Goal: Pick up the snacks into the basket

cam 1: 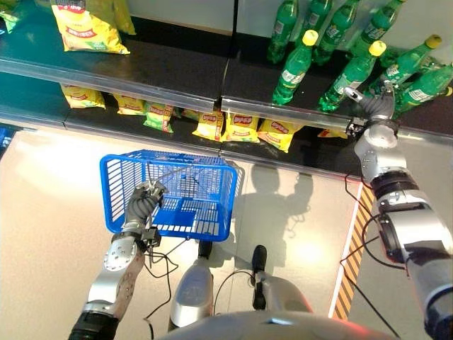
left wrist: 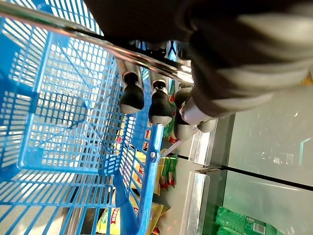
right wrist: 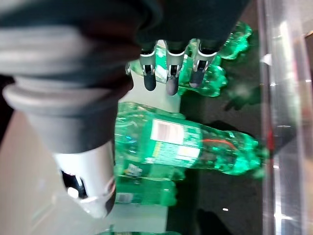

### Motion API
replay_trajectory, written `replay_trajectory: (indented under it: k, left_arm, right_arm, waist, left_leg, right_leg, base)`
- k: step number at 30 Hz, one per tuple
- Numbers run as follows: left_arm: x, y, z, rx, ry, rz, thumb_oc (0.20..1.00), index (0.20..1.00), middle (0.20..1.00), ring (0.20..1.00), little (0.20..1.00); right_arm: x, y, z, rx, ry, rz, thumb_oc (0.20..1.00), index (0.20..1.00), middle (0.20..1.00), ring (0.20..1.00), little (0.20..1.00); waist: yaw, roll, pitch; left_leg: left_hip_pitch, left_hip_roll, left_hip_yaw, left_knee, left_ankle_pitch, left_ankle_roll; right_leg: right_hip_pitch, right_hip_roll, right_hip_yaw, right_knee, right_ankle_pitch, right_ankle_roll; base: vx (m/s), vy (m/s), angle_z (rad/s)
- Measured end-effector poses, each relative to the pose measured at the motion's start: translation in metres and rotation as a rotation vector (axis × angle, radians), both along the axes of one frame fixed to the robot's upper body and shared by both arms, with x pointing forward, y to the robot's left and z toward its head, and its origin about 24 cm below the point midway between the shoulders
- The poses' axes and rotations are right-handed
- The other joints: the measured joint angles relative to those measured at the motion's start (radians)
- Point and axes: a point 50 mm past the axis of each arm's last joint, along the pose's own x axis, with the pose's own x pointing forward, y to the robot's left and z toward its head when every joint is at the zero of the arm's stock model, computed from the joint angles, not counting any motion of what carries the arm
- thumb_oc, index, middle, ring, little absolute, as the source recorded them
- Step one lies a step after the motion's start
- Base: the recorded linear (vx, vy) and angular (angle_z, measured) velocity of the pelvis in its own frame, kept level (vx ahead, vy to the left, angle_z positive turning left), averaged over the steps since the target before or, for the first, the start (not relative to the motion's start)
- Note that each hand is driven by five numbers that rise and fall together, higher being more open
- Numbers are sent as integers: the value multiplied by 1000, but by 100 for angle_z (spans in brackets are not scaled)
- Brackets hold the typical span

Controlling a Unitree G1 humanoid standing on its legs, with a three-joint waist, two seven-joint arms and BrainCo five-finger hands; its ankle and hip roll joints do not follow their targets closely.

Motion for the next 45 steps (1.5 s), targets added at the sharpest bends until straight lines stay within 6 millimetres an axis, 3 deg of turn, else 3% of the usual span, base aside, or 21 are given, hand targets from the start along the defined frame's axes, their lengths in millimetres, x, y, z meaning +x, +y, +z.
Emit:
replay_trajectory:
  k: [8,16,18,29,30,31,35,45]
  left_arm:
    - [3,-4,8,-18,-31,-22,200,200,200,200,200]
    - [5,-9,11,-15,-38,-76,200,200,200,200,200]
    - [4,-9,11,-14,-36,-82,200,200,200,200,200]
    - [5,-13,20,-11,-70,-120,200,200,200,200,200]
    - [6,-13,20,-11,-72,-121,200,200,200,200,200]
    - [6,-13,21,-10,-74,-123,200,200,200,200,200]
    - [6,-11,22,9,-70,-133,200,200,200,200,200]
    - [7,-11,22,12,-71,-141,200,200,200,200,200]
  right_arm:
    - [11,1,20,18,-4,9,1000,1000,1000,1000,1000]
    - [8,-29,45,32,7,-62,1000,1000,1000,1000,1000]
    - [5,-40,50,51,12,-96,1000,1000,1000,1000,1000]
    - [-4,-64,70,120,-18,-150,1000,1000,1000,1000,1000]
    - [-6,-66,72,125,-22,-149,890,890,890,890,890]
    - [-7,-69,73,126,-24,-149,200,200,200,200,200]
    - [-13,-80,74,139,-8,-181,200,200,200,200,200]
    - [-11,-77,69,178,11,-175,200,200,200,200,200]
  waist:
    - [1,26,47]
    - [13,47,65]
    - [34,51,67]
    - [62,63,73]
    - [62,64,73]
    - [64,64,73]
    - [87,64,72]
    - [89,79,69]
  left_leg:
    - [-41,-2,-13,18,1,1]
    - [-85,-15,-55,40,4,5]
    - [-100,-19,-59,46,4,5]
    - [-131,-42,-126,62,9,10]
    - [-133,-46,-135,64,9,11]
    - [-135,-48,-138,64,10,12]
    - [-137,-59,-142,68,12,14]
    - [-140,-74,-163,72,16,21]
  right_leg:
    - [-34,-2,-11,16,0,0]
    - [-71,-17,-54,69,-32,5]
    - [-92,-22,-60,93,-45,7]
    - [-102,-51,-128,139,-85,19]
    - [-103,-56,-135,149,-92,21]
    - [-104,-58,-137,153,-94,22]
    - [-108,-69,-145,168,-104,27]
    - [-110,-86,-162,191,-115,36]
  base:
    - [-7,-1,4]
    - [-3,-22,15]
    - [17,-26,15]
    - [18,-22,20]
    - [11,-6,19]
    - [4,-6,21]
    - [2,-1,7]
    - [-14,16,7]
